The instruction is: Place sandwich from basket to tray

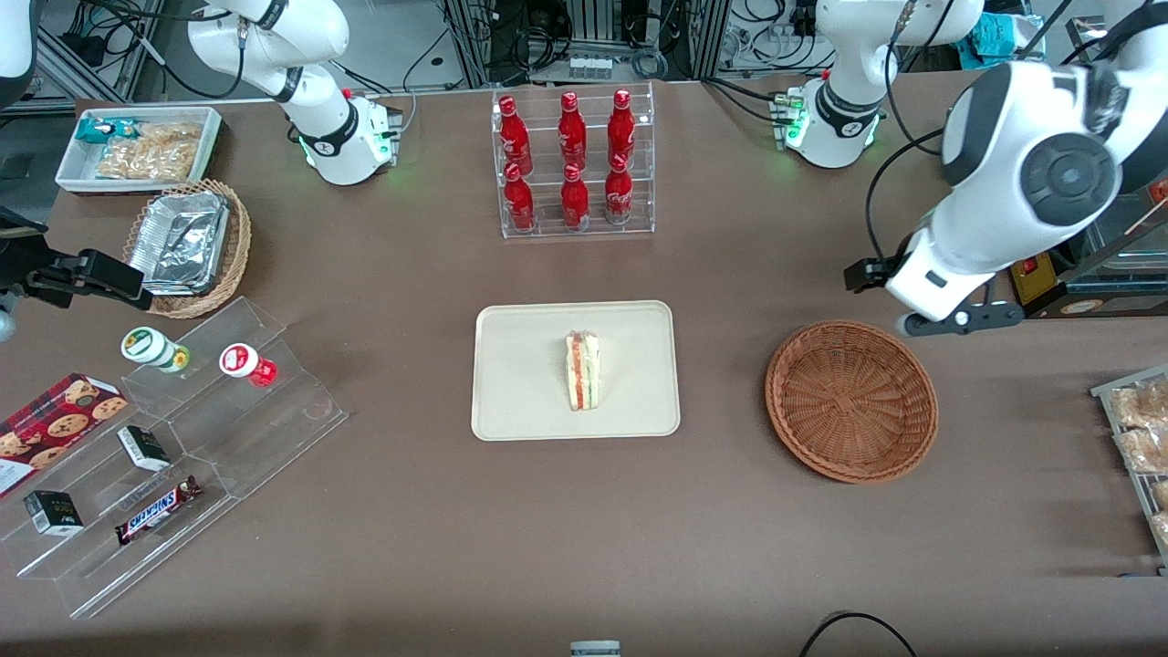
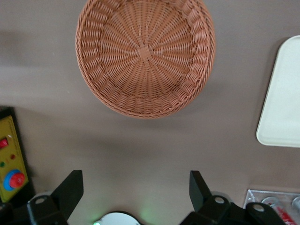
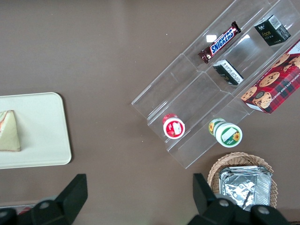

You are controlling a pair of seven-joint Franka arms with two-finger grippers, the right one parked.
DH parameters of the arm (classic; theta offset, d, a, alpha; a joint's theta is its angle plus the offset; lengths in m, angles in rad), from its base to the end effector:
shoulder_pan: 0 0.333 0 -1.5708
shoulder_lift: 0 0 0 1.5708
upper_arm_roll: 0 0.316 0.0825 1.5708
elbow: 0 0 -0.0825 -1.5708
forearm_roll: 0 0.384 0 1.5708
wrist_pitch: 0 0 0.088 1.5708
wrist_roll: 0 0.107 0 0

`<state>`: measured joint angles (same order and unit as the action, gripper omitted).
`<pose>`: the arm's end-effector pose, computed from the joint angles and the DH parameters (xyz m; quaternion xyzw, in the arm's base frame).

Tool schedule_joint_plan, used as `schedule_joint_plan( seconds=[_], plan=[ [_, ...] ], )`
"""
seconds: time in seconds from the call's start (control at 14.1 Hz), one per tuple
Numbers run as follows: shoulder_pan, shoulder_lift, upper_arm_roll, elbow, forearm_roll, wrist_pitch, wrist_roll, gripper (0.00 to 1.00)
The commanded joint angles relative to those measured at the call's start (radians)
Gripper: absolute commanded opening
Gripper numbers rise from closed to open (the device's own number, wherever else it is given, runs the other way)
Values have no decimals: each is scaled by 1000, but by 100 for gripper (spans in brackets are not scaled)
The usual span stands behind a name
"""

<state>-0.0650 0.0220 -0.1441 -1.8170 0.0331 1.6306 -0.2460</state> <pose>0.5344 -0.1094 0.5022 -0.9944 -0.0155 0.0979 0.0378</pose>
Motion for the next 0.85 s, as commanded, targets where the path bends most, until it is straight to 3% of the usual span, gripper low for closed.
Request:
schedule_joint_plan(
  seconds=[0.0, 0.64, 0.78],
  plan=[
    [57, -49, -14, 34, -1, -50, 147, 100],
    [80, -62, 63, 130, -4, -54, 194, 100],
    [79, -63, 75, 133, -34, -55, 194, 100]
  ],
)
